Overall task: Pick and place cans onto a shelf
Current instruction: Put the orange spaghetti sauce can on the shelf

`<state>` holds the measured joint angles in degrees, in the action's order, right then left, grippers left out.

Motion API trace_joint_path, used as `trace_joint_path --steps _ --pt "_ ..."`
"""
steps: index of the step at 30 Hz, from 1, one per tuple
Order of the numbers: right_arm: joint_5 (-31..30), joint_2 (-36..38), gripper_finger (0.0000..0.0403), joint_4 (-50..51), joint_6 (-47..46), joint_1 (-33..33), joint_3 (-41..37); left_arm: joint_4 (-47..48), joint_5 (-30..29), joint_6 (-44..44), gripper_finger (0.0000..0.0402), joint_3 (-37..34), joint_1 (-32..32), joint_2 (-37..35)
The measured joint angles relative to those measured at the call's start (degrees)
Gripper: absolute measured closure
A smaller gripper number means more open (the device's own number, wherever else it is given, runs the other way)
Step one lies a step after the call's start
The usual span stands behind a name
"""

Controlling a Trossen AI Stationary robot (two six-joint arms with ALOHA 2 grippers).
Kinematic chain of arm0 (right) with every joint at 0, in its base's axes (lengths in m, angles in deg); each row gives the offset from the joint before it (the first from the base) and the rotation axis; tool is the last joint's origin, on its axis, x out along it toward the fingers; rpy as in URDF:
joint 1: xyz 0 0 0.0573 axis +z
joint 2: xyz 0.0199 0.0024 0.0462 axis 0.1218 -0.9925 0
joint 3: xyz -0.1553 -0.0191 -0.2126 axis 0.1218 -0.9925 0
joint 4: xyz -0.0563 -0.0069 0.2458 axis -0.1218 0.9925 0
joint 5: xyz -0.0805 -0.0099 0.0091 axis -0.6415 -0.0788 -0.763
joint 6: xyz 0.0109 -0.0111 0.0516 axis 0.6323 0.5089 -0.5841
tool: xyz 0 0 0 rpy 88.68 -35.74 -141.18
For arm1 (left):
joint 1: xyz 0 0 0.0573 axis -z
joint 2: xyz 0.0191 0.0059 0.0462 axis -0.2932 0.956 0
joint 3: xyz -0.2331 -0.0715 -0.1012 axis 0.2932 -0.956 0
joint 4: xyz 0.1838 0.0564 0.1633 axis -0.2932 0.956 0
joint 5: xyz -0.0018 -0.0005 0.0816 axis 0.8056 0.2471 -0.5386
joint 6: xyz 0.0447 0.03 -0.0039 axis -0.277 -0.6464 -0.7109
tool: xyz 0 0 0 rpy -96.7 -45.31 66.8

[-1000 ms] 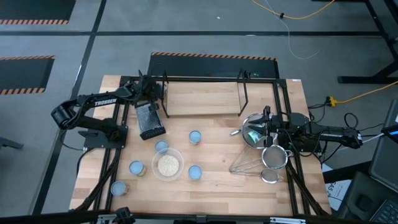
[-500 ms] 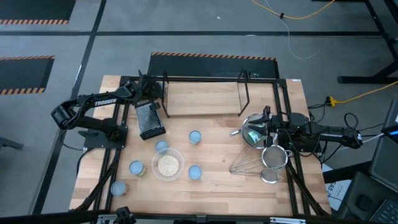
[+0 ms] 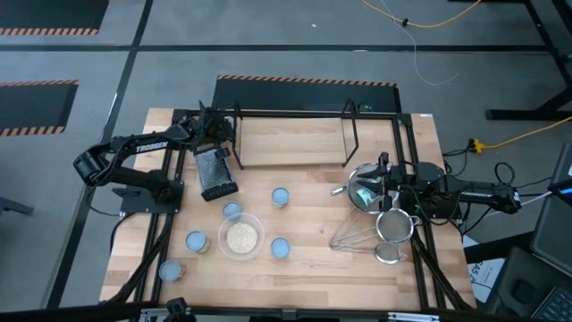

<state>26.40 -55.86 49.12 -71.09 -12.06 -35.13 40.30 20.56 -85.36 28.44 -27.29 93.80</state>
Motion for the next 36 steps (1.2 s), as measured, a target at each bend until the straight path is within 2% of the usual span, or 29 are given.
trace_joint_path --steps 8,13,19,26,29,36 --pt "0.0 0.0 0.0308 0.0 0.0 0.0 0.0 0.1 -1.1 0.1 0.0397 0.0 0.5 -4.6" --pt "0.0 0.0 0.0308 0.0 0.0 0.0 0.0 0.9 -1.4 1.6 0.0398 0.0 1.0 -10.9" --pt "0.0 0.0 0.0308 0.0 0.0 0.0 0.0 2.4 -6.0 1.7 0.0398 0.0 0.9 -19.0" --pt "0.0 0.0 0.0308 0.0 0.0 0.0 0.0 2.2 -6.0 3.3 0.0398 0.0 2.4 -27.8" --pt "0.0 0.0 0.0308 0.0 0.0 0.0 0.0 1.0 -5.3 5.2 0.0398 0.0 4.8 -31.3" --pt "0.0 0.0 0.0308 -0.3 0.0 0.0 0.0 -0.3 1.2 10.3 0.0398 1.5 12.3 -35.3"
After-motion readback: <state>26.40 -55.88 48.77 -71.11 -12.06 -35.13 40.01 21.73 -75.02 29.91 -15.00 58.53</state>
